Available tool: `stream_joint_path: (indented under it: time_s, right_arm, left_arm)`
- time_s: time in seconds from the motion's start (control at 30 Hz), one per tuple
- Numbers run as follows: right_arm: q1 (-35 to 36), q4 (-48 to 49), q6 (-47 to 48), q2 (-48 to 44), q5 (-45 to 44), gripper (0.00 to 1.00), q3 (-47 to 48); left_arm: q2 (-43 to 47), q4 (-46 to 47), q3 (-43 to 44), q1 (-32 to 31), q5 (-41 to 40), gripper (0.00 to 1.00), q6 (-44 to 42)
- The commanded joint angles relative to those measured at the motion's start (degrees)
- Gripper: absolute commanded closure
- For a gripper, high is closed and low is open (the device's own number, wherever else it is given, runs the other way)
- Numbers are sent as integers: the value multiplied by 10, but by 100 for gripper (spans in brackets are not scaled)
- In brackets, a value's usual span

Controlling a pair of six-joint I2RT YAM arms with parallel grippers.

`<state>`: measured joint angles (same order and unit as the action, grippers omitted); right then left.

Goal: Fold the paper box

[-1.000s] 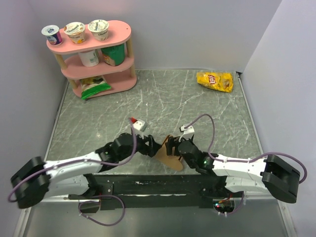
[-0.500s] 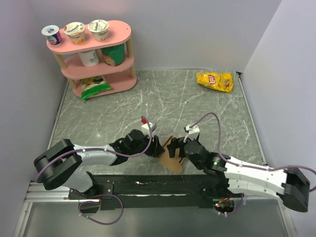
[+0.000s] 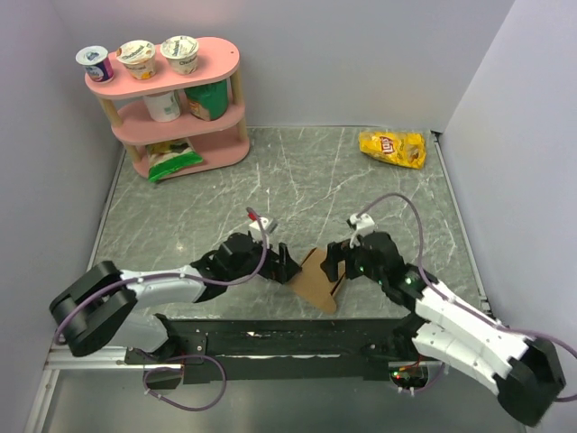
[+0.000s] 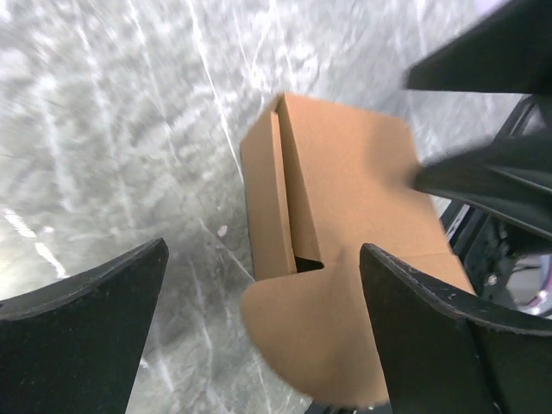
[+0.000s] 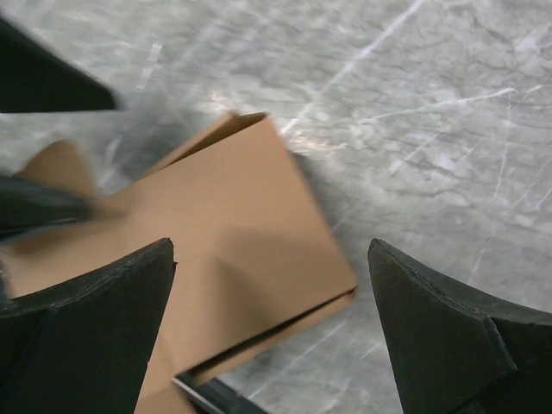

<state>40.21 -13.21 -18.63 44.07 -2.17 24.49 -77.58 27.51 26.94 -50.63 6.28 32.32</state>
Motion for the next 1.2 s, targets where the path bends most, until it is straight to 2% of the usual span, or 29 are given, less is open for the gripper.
stream_joint_path:
  time_s: [0.0,0.17,0.33,0.43,0.47,0.5,0.57,0.7,0.8,0.97,1.17]
  right_arm:
    - [-86,34,66,89,162,0,54]
    - [-132,37,83,191,261,2,97]
    - [-140,23,84,257,306,8,108]
    - [-144,34,66,289,321,21,98]
    - [-145,42,62,298,324,28,96]
    - [-146,47,58,307,335,32,94]
    - [-150,58,46,328,343,37,89]
    - [-160,57,39,356,349,41,100]
    - [-173,64,32,377,377,43,111]
    - [-184,61,31,412,419,44,124]
    - [-194,59,33,430,435,50,133]
  left_arm:
    - [56,40,-29,27,28,1,7]
    - [82,59,-62,50,85,1,16]
    - [34,119,-75,51,154,2,35]
    - [6,172,-87,51,181,7,45]
    - [1,178,-88,51,181,11,46]
    - [-5,184,-88,51,179,15,45]
    - [-20,191,-94,51,174,26,44]
    - [-38,221,-105,48,173,35,36]
    - [-46,228,-113,44,181,37,19]
    - [-35,353,-175,43,221,32,46]
    - [-48,389,-205,39,211,35,51]
